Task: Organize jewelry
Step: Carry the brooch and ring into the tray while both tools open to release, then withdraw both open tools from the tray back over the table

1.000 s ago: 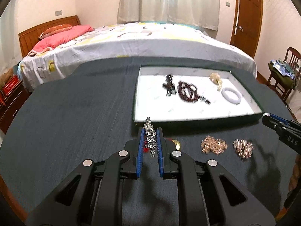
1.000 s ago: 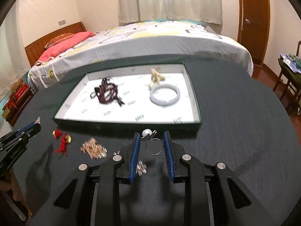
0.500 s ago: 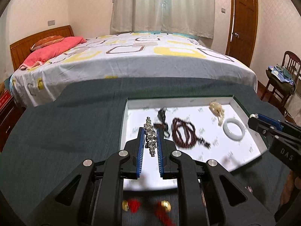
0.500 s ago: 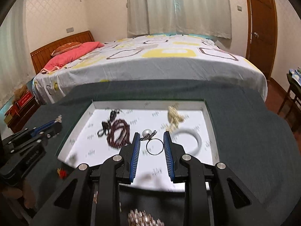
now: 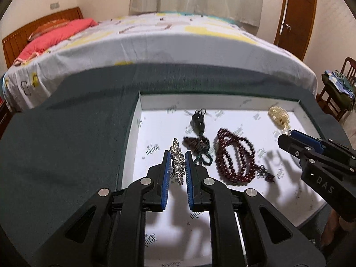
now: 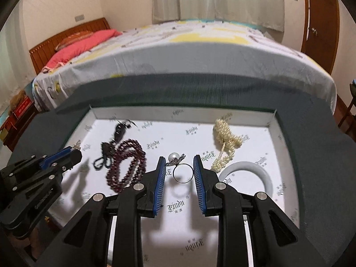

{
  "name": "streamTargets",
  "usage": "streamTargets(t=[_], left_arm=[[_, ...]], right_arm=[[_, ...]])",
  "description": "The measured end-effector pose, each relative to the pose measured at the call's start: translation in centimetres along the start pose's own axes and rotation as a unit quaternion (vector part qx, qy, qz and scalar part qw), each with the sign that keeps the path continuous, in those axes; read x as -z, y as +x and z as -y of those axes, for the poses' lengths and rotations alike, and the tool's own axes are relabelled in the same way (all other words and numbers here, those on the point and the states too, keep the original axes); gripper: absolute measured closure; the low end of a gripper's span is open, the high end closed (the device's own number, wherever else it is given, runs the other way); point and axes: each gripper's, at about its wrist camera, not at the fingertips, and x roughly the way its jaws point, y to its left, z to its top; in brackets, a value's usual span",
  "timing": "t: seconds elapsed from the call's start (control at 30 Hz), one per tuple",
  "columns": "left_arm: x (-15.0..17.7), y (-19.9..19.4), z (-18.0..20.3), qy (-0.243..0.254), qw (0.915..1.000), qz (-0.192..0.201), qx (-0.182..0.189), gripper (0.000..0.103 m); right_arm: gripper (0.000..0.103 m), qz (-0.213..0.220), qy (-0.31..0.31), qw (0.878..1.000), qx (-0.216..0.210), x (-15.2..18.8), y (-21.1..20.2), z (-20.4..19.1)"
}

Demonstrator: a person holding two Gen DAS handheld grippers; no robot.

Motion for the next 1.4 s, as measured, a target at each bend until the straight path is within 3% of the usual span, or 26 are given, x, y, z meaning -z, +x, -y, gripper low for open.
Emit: streamTargets(t=[0.3, 0.6, 0.67, 0.73, 0.77, 1.0, 1.1, 1.4], left_arm=[[0.2, 2.3, 0.3, 0.004, 0.9991, -0.042, 0.009, 0.090], [0.0, 2.4, 0.6, 0.016, 0.9990, -0.040, 0.004, 0.087], [0.1, 2.4, 0.7, 0.019, 0.9990, -0.040, 0.008, 0.081], [0.1, 2.3, 0.9, 0.021, 0.9990, -0.039, 0.009, 0.069], [0.1, 2.3, 0.9, 0.021, 0.9990, -0.039, 0.012, 0.067], [0.3, 1.9, 0.9, 0.016, 0.9990, -0.034, 0.024, 0.062], [0.2, 1.1, 1.1, 0.021, 0.9994, -0.018, 0.019, 0.048], [-0.3, -0.1, 0.8, 0.012, 0.9996, -0.006, 0.025, 0.042]], right_arm=[[0.077, -0.037, -0.003, 0.999, 0.006, 0.0, 1.8, 0.0], [0.076, -0.051, -0.009, 0.999, 0.012, 0.0, 2.1, -0.1], [0.069, -0.051, -0.008, 0.999, 0.010, 0.0, 2.0, -0.1], [0.055, -0.043, -0.008, 0.999, 0.011, -0.1, 1.7, -0.1], [0.054, -0.042, -0.009, 0.999, 0.013, -0.1, 1.7, -0.2], [0.053, -0.026, -0.004, 1.000, 0.010, -0.1, 0.8, -0.1], [0.053, -0.013, -0.003, 1.000, 0.011, -0.3, 0.0, -0.1], [0.053, 0.013, -0.003, 1.000, 0.017, -0.7, -1.9, -0.1]])
